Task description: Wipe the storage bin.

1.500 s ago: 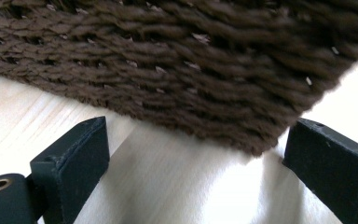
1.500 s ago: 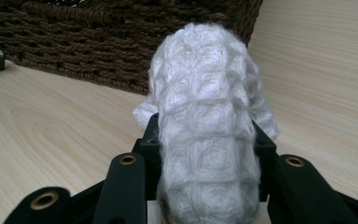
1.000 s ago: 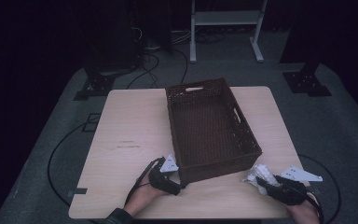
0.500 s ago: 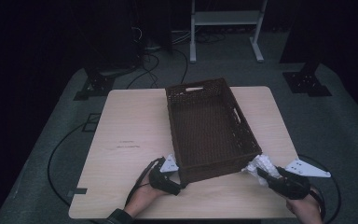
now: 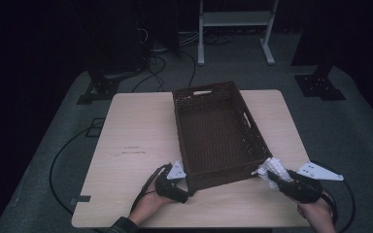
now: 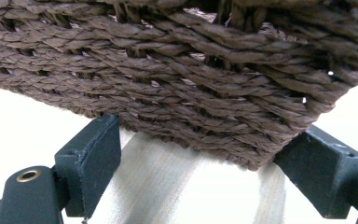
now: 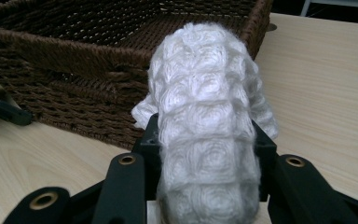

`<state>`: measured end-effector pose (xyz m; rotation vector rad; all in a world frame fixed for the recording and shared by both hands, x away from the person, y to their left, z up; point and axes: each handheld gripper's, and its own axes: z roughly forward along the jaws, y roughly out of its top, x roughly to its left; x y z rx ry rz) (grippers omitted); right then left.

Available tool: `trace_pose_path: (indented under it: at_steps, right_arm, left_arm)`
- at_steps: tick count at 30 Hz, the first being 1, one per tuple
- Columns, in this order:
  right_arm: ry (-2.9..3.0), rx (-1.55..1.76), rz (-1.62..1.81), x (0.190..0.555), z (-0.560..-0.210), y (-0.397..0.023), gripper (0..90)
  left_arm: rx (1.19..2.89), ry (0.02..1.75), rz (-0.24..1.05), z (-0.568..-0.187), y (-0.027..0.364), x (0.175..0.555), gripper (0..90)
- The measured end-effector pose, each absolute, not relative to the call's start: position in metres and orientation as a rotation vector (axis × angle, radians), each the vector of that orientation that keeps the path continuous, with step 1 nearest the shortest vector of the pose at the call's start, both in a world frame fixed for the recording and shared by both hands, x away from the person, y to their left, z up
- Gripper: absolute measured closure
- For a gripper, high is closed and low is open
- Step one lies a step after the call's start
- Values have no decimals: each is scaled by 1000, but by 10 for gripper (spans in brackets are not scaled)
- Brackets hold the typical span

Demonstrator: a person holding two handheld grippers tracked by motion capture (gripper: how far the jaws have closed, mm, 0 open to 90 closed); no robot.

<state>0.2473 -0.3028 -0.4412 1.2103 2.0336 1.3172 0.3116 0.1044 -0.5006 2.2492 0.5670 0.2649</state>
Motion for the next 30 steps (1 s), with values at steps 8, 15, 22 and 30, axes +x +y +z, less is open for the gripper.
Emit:
trace_pose_path:
  at_steps: [8, 15, 22, 30]
  right_arm:
    - [2046, 1209, 1312, 250, -452, -302, 602]
    - [2071, 1219, 1275, 253, -464, -299, 600]
    - [2089, 1232, 1257, 255, -474, -297, 601]
    - [2121, 1245, 1220, 257, -485, -294, 602]
  left_arm:
    - [2249, 568, 265, -501, 104, 312, 151]
    - [2249, 568, 265, -501, 104, 312, 151]
    - [2249, 569, 265, -501, 104, 311, 151]
    - [2249, 569, 266, -501, 104, 311, 151]
